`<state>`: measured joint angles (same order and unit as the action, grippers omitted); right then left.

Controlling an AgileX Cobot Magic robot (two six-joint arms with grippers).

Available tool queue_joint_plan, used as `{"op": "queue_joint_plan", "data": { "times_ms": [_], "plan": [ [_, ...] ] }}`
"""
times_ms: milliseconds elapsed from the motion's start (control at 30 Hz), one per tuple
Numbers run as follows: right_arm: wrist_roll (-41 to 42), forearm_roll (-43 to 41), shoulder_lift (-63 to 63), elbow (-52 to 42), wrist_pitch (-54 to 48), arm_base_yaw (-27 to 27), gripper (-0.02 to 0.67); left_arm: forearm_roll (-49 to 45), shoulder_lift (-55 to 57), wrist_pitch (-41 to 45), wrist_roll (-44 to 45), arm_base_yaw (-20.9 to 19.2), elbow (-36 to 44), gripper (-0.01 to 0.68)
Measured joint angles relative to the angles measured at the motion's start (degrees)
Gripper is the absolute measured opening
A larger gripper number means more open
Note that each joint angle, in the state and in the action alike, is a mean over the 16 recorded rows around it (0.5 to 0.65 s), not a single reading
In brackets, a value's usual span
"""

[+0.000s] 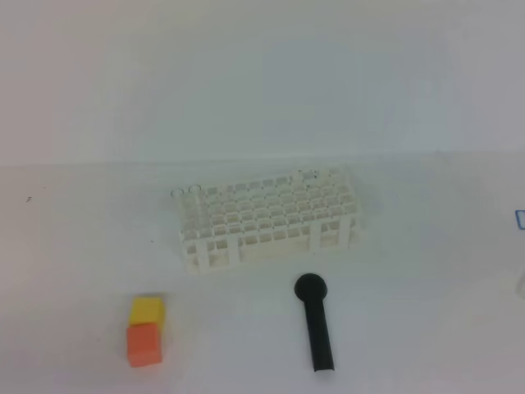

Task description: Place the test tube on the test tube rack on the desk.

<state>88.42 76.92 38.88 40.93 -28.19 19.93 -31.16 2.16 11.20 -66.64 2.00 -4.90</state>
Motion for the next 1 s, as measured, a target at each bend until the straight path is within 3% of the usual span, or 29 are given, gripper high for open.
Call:
{"op": "queue_joint_plan", "data": {
  "times_ms": [300, 767, 1000],
  "plan": [
    [-4.2, 0.0, 0.1, 0.0, -0.2, 0.0, 0.119, 1.7, -3.8, -7.2, 0.0, -1.7, 5.8, -0.001],
    [-9.5, 0.0, 0.3, 0.0, -2.1, 0.0, 0.119, 6.5, -3.6, 7.4, 0.0, 0.7, 6.7, -0.001],
    [-11.1, 0.0, 0.3, 0.0, -2.5, 0.0, 0.119, 8.7, -3.6, 9.7, -0.2, 1.0, 6.7, -0.001]
  ]
}}
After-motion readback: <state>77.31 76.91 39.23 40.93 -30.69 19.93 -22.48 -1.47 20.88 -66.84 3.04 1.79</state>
